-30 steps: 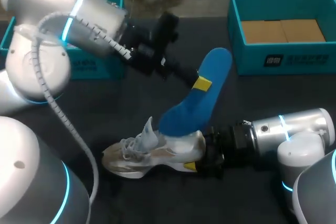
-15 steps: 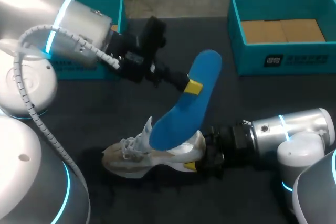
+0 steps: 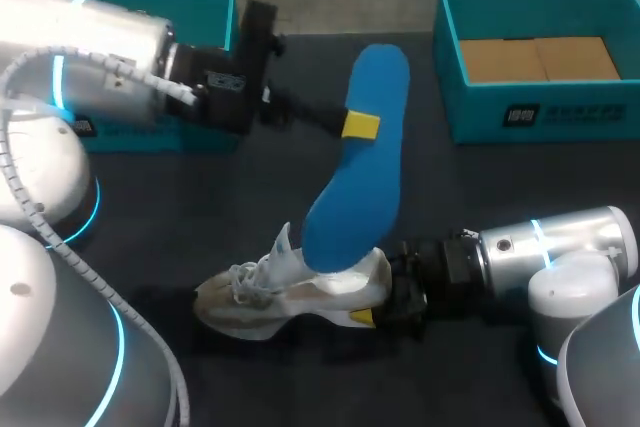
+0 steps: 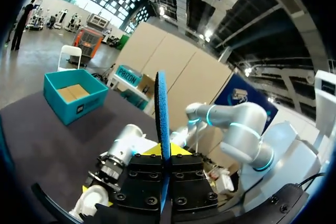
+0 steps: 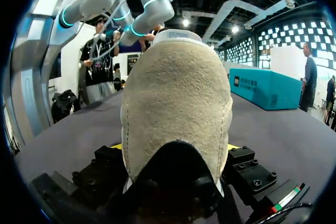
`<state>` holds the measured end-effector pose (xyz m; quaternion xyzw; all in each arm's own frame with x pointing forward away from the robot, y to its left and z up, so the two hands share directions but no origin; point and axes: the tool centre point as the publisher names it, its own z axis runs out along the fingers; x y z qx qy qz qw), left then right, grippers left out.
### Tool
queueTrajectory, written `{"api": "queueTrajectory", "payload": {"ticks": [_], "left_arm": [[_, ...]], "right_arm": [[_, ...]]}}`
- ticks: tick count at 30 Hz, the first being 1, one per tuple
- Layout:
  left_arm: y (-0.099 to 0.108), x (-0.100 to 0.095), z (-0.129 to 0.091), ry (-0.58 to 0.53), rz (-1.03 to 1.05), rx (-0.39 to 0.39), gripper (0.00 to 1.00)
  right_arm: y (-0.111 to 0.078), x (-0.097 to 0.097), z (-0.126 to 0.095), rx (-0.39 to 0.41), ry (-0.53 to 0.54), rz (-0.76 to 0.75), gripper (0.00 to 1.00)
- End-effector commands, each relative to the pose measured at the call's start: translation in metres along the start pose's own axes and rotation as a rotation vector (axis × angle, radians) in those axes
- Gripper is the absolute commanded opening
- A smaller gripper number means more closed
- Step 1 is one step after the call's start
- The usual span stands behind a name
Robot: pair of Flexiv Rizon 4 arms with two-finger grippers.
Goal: Take the shoe out of the shoebox, open the shoe tongue, remove and reinsert the insole, then place the shoe into the shoebox
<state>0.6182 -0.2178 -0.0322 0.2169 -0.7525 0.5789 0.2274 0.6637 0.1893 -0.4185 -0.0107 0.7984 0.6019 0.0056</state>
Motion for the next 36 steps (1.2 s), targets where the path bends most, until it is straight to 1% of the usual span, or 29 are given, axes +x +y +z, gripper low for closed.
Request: {"api": "queueTrajectory", "payload": {"ticks": [1,3,9,12,14,20,26,29,31,32,36], "left_arm": [[-0.003,0.004,-0.029,0.034,-0.025,0.025,0.0],[-0.008,0.01,-0.037,0.066,-0.011,0.038,0.0],[-0.016,0.03,-0.054,0.077,0.06,0.098,0.0],[-0.02,0.036,-0.059,0.096,0.053,0.101,0.0],[-0.023,0.04,-0.061,0.114,0.043,0.102,0.0],[-0.026,0.054,-0.064,0.117,0.061,0.11,0.0],[-0.033,0.061,-0.066,0.112,0.078,0.124,0.0],[-0.035,0.065,-0.068,0.133,0.094,0.132,0.0],[-0.035,0.069,-0.069,0.144,0.114,0.123,0.0],[-0.035,0.071,-0.069,0.148,0.136,0.106,0.0],[-0.035,0.071,-0.069,0.148,0.136,0.106,0.0]], "right_arm": [[0.001,0.0,0.001,0.007,0.001,0.001,0.0],[0.001,0.0,0.001,0.007,0.001,0.001,0.0],[0.001,0.0,0.001,0.007,0.001,0.001,0.0],[0.001,0.0,0.001,0.007,0.001,0.001,0.0],[0.001,0.0,0.001,0.007,0.001,0.001,0.0],[0.001,0.0,0.001,0.007,0.001,0.001,0.0],[0.001,0.0,0.001,0.007,0.001,0.001,0.0],[0.001,0.0,0.001,0.007,0.001,0.001,0.0],[0.001,0.0,0.001,0.007,0.001,0.001,0.0],[0.001,0.0,0.001,0.007,0.001,0.001,0.0],[0.001,0.0,0.001,0.007,0.001,0.001,0.0]]}}
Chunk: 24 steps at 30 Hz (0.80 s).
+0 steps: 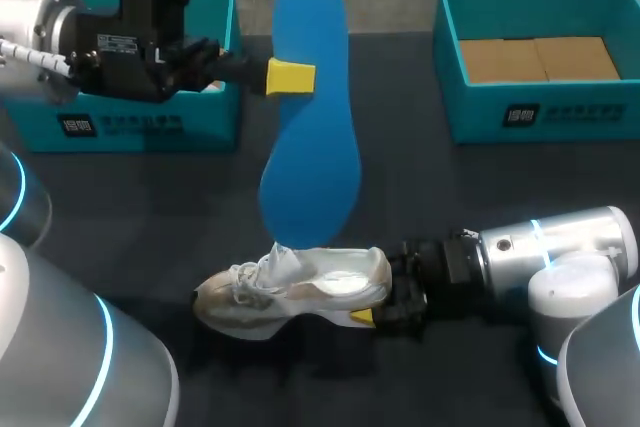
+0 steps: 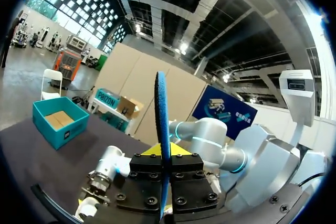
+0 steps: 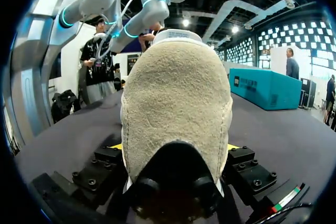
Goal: Take the shoe out of the shoebox, open the shoe tongue, remove and reinsert the insole, then place the shoe into the shoebox
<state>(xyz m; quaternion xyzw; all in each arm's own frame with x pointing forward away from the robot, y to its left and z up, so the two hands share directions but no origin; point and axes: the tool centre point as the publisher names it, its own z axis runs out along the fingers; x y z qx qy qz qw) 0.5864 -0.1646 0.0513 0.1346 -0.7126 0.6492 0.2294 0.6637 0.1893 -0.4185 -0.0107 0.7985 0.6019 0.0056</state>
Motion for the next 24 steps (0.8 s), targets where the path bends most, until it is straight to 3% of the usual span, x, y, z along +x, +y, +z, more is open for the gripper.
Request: {"api": "queueTrajectory", "payload": {"ticks": [1,24], "left_arm": [[-0.002,0.0,-0.002,0.001,-0.001,-0.008,0.0],[0.005,0.018,-0.009,-0.009,0.011,0.012,0.0]], "right_arm": [[0.001,0.0,0.001,0.007,0.001,0.001,0.0],[0.001,0.0,0.001,0.007,0.001,0.001,0.0]]}}
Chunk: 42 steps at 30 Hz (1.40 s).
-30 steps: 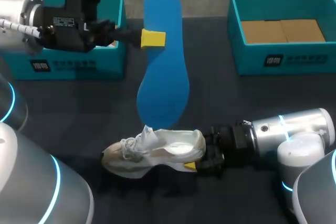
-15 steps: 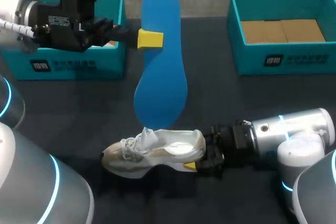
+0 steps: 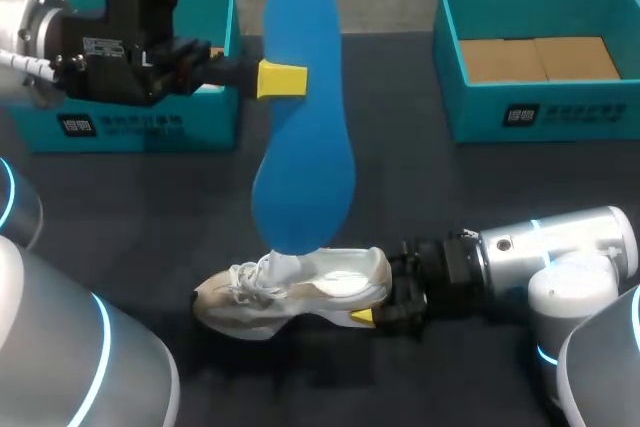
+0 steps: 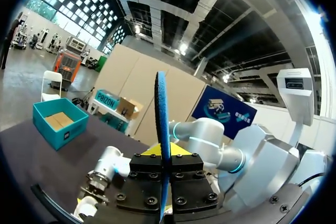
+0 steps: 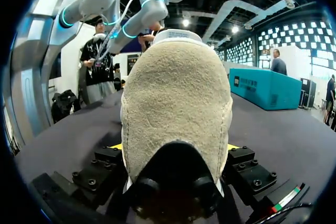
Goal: Take the shoe out of the shoebox, open the shoe tongue, remove and reinsert the insole, then place the shoe into the shoebox
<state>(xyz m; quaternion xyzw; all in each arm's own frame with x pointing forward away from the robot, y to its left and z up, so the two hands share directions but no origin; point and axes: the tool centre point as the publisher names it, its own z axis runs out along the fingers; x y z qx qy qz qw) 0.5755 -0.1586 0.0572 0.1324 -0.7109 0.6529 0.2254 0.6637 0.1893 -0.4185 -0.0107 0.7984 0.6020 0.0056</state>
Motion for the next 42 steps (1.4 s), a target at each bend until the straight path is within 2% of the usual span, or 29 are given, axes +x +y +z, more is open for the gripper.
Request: {"api": "queueTrajectory", "payload": {"ticks": [1,16,20,21,22,27,32,37,42], "left_arm": [[0.003,0.006,-0.005,-0.008,0.002,0.005,0.0],[0.0,0.005,-0.01,-0.018,0.004,0.02,0.0],[0.0,0.005,-0.01,-0.018,0.004,0.02,0.0],[0.0,0.005,-0.01,-0.018,0.004,0.02,0.0],[0.0,0.005,-0.01,-0.018,0.004,0.02,0.0],[0.0,0.005,-0.01,-0.018,0.004,0.02,0.0],[0.0,0.005,-0.01,-0.018,0.004,0.02,0.0],[0.0,0.005,-0.01,-0.018,0.004,0.02,0.0],[0.0,0.005,-0.01,-0.018,0.004,0.02,0.0]], "right_arm": [[0.001,0.0,0.001,0.007,0.001,0.001,0.0],[0.001,0.0,0.001,0.007,0.001,0.001,0.0],[0.005,0.002,-0.004,0.037,-0.028,-0.002,0.0],[0.006,0.002,-0.004,0.046,-0.026,-0.001,0.29],[0.007,0.003,-0.005,0.045,-0.028,0.0,1.0],[0.013,0.004,-0.008,0.08,-0.02,-0.002,1.0],[0.017,0.006,-0.018,0.153,0.018,0.011,1.0],[0.027,0.008,-0.035,0.306,0.022,0.073,1.0],[0.037,0.012,-0.05,0.409,0.0,0.132,1.0]]}}
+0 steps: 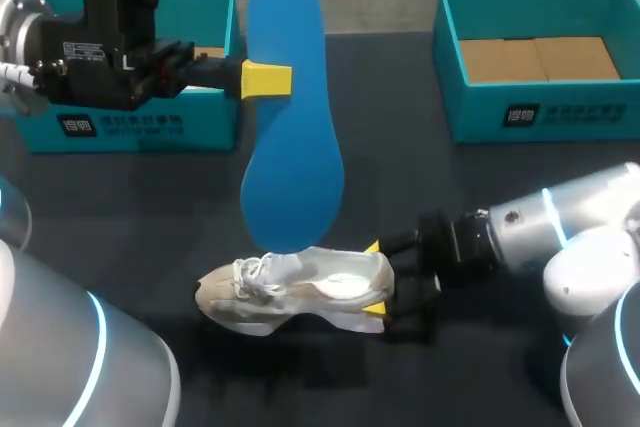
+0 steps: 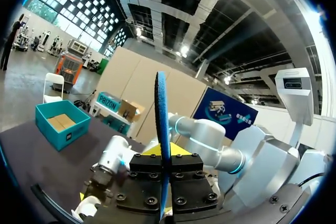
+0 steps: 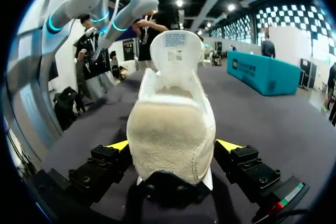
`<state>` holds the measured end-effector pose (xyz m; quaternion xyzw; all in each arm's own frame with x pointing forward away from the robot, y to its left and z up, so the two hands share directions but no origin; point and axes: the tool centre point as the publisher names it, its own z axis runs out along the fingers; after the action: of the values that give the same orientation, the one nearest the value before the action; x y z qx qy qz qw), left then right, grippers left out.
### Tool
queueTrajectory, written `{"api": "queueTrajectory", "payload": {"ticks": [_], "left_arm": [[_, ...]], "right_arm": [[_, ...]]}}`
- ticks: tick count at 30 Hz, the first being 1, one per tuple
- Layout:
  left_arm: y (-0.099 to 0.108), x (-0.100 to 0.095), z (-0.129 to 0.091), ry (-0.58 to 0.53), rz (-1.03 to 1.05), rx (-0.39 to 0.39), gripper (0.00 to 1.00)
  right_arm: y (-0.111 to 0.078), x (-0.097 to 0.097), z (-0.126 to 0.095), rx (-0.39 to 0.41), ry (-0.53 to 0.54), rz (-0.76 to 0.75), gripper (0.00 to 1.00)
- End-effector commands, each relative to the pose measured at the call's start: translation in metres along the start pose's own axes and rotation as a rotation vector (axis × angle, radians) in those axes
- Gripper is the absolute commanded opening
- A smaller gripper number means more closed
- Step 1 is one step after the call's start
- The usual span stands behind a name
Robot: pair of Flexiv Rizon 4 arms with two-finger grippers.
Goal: Take the shoe out of the shoebox, open the shoe tongue, remove and reinsert the insole, then place the shoe into the shoebox
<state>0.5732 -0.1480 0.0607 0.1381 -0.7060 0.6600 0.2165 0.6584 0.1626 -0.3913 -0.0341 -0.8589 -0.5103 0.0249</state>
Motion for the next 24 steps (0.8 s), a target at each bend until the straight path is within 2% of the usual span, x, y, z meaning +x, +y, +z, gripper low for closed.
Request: {"api": "queueTrajectory", "payload": {"ticks": [1,9,13,24], "left_arm": [[0.001,0.001,0.0,-0.002,-0.001,-0.002,0.0],[0.001,0.001,0.0,-0.002,-0.001,-0.002,0.0],[0.001,0.001,0.0,-0.002,-0.001,-0.002,0.0],[0.001,0.001,0.0,-0.002,-0.001,-0.002,0.0]], "right_arm": [[0.014,0.008,-0.023,0.206,-0.003,0.031,1.0],[0.026,0.012,-0.045,0.466,0.021,0.127,1.0],[0.036,0.01,-0.05,0.621,0.014,0.155,1.0],[0.06,-0.002,-0.04,0.857,0.023,0.164,1.0]]}}
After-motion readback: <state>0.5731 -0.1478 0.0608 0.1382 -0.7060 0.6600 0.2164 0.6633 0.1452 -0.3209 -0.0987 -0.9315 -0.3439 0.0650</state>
